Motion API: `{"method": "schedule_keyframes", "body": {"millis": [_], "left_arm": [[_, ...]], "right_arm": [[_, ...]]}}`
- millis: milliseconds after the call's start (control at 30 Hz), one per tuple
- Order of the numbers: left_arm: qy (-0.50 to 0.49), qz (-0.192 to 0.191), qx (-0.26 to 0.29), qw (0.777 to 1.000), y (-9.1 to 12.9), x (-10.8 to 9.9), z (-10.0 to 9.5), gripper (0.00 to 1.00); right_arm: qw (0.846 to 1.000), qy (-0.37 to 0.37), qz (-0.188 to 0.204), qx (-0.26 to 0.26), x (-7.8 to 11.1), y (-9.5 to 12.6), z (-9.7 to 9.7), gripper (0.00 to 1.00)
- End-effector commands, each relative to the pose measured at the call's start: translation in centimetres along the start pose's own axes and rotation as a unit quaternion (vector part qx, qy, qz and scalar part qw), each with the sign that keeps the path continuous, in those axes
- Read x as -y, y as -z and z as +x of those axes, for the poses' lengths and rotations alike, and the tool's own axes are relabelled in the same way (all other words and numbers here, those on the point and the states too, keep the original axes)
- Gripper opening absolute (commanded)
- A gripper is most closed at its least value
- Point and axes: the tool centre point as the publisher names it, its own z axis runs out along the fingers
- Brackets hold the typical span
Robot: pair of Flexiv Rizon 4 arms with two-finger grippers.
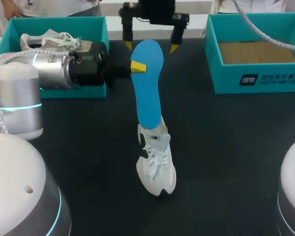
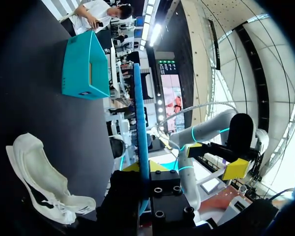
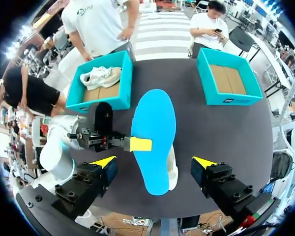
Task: Take the shoe out of the shoebox, open the shoe tongue, remove and reinsert the insole, then place the shoe into the shoebox
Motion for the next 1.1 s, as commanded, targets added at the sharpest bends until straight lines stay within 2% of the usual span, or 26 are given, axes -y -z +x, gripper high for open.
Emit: {"method": "schedule_keyframes", "body": {"millis": [33, 400, 433, 467, 500, 567, 633, 667, 800, 967, 1033, 1100], "left_arm": [[0.0, 0.0, 0.0, 1.0, 0.1, -0.1, 0.0, 0.0], [0.0, 0.0, 0.0, 1.0, 0.1, -0.1, 0.0, 0.0], [0.0, 0.0, 0.0, 1.0, 0.1, -0.1, 0.0, 0.0], [0.0, 0.0, 0.0, 1.0, 0.1, -0.1, 0.0, 0.0], [0.0, 0.0, 0.0, 1.0, 0.1, -0.1, 0.0, 0.0], [0.0, 0.0, 0.0, 1.0, 0.1, -0.1, 0.0, 0.0], [0.0, 0.0, 0.0, 1.0, 0.1, -0.1, 0.0, 0.0], [0.0, 0.0, 0.0, 1.0, 0.1, -0.1, 0.0, 0.0], [0.0, 0.0, 0.0, 1.0, 0.1, -0.1, 0.0, 0.0], [0.0, 0.0, 0.0, 1.0, 0.1, -0.1, 0.0, 0.0], [0.0, 0.0, 0.0, 1.0, 0.1, -0.1, 0.0, 0.0], [0.0, 0.0, 0.0, 1.0, 0.1, -0.1, 0.0, 0.0]], "right_arm": [[0.89, 0.022, -0.005, -0.455, 0.2, 0.0, -3.8, 1.0], [0.89, 0.022, -0.005, -0.455, 0.2, 0.0, -3.8, 1.0], [0.863, 0.018, -0.053, -0.503, 0.0, -0.1, -3.8, 1.0], [0.828, 0.007, -0.086, -0.554, -0.1, -0.1, -3.8, 1.0], [0.807, 0.006, -0.095, -0.583, -0.1, -0.2, -3.8, 1.0], [0.788, 0.015, -0.108, -0.606, -0.3, -0.3, -4.2, 1.0], [0.755, 0.009, -0.122, -0.644, -0.5, -0.4, -4.6, 1.0], [0.75, 0.013, -0.121, -0.65, -0.6, -0.5, -4.7, 1.0], [0.712, 0.019, -0.117, -0.692, -1.1, -0.9, -5.4, 1.0], [0.696, 0.033, -0.094, -0.711, -1.5, -1.6, -6.0, 1.0], [0.702, 0.036, -0.077, -0.707, -1.6, -1.9, -6.1, 1.0], [0.698, 0.038, -0.065, -0.712, -1.6, -2.2, -6.0, 1.0]]}}
